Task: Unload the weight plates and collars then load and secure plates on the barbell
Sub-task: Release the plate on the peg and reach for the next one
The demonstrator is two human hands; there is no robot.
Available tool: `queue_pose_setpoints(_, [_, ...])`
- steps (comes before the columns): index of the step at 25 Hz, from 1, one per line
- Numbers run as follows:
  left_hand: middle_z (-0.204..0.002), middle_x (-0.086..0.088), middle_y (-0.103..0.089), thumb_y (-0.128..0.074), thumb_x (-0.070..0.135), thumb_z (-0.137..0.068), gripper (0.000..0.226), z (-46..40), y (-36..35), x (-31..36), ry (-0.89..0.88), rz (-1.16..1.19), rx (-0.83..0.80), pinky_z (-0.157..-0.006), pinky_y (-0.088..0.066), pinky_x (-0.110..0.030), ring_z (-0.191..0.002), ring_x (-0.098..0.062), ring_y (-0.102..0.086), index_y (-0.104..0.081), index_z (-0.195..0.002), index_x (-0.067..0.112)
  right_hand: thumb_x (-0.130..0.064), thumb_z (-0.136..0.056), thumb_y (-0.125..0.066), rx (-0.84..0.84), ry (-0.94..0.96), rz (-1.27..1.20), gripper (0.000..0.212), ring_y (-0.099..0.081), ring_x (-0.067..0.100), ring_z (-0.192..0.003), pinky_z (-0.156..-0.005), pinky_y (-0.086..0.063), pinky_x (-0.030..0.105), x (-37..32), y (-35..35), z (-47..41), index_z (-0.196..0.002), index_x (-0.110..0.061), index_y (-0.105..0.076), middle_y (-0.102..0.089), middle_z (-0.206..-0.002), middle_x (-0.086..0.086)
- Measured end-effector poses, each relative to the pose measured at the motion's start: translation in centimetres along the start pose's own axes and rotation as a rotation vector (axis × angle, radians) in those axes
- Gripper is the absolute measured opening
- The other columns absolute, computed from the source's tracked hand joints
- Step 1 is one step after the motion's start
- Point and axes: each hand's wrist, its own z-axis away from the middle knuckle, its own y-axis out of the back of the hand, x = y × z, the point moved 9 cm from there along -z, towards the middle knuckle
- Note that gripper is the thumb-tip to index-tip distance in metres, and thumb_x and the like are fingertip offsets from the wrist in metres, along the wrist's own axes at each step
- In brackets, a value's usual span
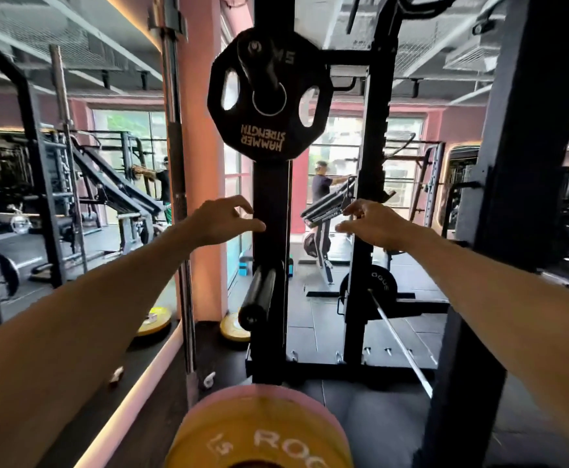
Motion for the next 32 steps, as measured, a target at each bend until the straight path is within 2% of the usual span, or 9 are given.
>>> queue_pose_setpoints(2, [-0.113, -0.003, -0.065, -0.071, 0.058, -0.08, 0.051, 1.9, 0.2, 1.4, 0.006, 0.01, 0.021, -0.085, -0.042, -0.031, -0.105, -0.022, -0.059, -0.063, -0.118, 0.025, -0.024, -0.09, -0.067, -0.01, 0.021, -0.009, 0.034, -0.051, 0.01, -0.09, -0.057, -0.034, 0.006, 0.4, 1.0, 2.1, -0.122, -0.015, -0.059, -0.054, -0.1, -0.006])
queue_pose_setpoints(5, [-0.11, -0.002, -0.064, -0.07, 0.057, -0.081, 0.05, 5.0, 0.0, 3.6, 0.009, 0.001, 0.003, -0.083, -0.039, -0.029, -0.103, -0.02, -0.058, -0.063, -0.118, 0.025, -0.026, -0.09, -0.066, -0.017, 0.028, -0.006, 0.037, -0.049, 0.011, -0.097, -0.077, -0.035, 0.019, 0.7, 2.5, 5.0, -0.124, -0.017, -0.057, -0.052, -0.105, -0.005])
queue_pose_setpoints(10, [-0.111, -0.004, -0.065, -0.072, 0.057, -0.08, 0.048, 10.9, 0.1, 6.9, 0.013, 0.015, 0.003, -0.082, -0.042, -0.03, -0.102, -0.02, -0.059, -0.063, -0.115, 0.025, -0.031, -0.088, -0.068, -0.015, 0.003, -0.035, 0.023, -0.053, 0.014, -0.1, -0.085, -0.039, 0.025, 1.6, 5.5, 11.3, -0.108, -0.025, -0.057, -0.058, -0.11, -0.005])
queue_pose_setpoints(16, [-0.105, -0.002, -0.069, -0.075, 0.052, -0.079, 0.046, 20.8, -3.0, 11.0, 0.017, 0.107, -0.07, -0.079, -0.048, -0.03, -0.098, -0.023, -0.065, -0.064, -0.113, 0.024, -0.043, -0.086, -0.066, -0.12, -0.091, 0.057, 0.049, -0.053, 0.021, -0.118, -0.102, -0.043, 0.033, 4.4, 7.0, 22.6, -0.128, -0.019, -0.055, -0.055, -0.128, 0.001])
queue_pose_setpoints(20, [-0.111, -0.001, -0.064, -0.072, 0.059, -0.078, 0.052, 25.8, -4.7, 16.0, 0.001, 0.063, -0.107, -0.085, -0.044, -0.032, -0.102, -0.021, -0.059, -0.062, -0.115, 0.025, -0.04, -0.085, -0.068, -0.139, -0.171, 0.084, 0.049, -0.054, 0.02, -0.116, -0.098, -0.043, 0.031, 7.4, 10.0, 29.8, -0.128, -0.02, -0.054, -0.056, -0.129, 0.003])
queue_pose_setpoints(22, [-0.111, -0.001, -0.065, -0.065, 0.078, -0.062, 0.064, 27.5, -5.1, 18.7, -0.004, 0.061, -0.121, -0.091, -0.048, -0.036, -0.102, -0.021, -0.06, -0.061, -0.108, 0.034, -0.042, -0.082, -0.071, -0.127, -0.189, 0.086, 0.049, -0.055, 0.02, -0.116, -0.101, -0.044, 0.033, 8.8, 12.2, 32.1, -0.124, -0.023, -0.056, -0.058, -0.129, 0.003])
queue_pose_setpoints(24, [-0.106, -0.001, -0.066, -0.061, 0.083, -0.053, 0.069, 29.0, -5.6, 21.6, -0.004, 0.077, -0.126, -0.09, -0.05, -0.037, -0.099, -0.021, -0.061, -0.061, -0.103, 0.036, -0.039, -0.082, -0.072, -0.108, -0.193, 0.075, 0.049, -0.056, 0.02, -0.117, -0.103, -0.044, 0.034, 10.2, 14.6, 34.4, -0.125, -0.02, -0.057, -0.06, -0.129, 0.003])
queue_pose_setpoints(28, [-0.105, -0.002, -0.063, -0.072, 0.058, -0.079, 0.049, 30.8, -8.6, 28.5, 0.01, 0.071, -0.122, -0.08, -0.044, -0.032, -0.1, -0.022, -0.06, -0.063, -0.113, 0.024, -0.034, -0.084, -0.072, -0.105, -0.19, 0.056, 0.047, -0.054, 0.018, -0.112, -0.09, -0.041, 0.027, 15.2, 19.3, 38.6, -0.125, -0.018, -0.058, -0.059, -0.128, 0.003])
queue_pose_setpoints(32, [-0.111, 0.0, -0.06, -0.072, 0.054, -0.081, 0.048, 32.2, -13.3, 35.4, 0.058, 0.114, -0.115, -0.082, -0.037, -0.028, -0.103, -0.02, -0.056, -0.061, -0.118, 0.024, -0.035, -0.083, -0.073, -0.116, -0.179, 0.069, 0.05, -0.053, 0.019, -0.118, -0.089, -0.038, 0.026, 22.3, 24.0, 41.3, -0.127, -0.018, -0.057, -0.056, -0.132, 0.006])
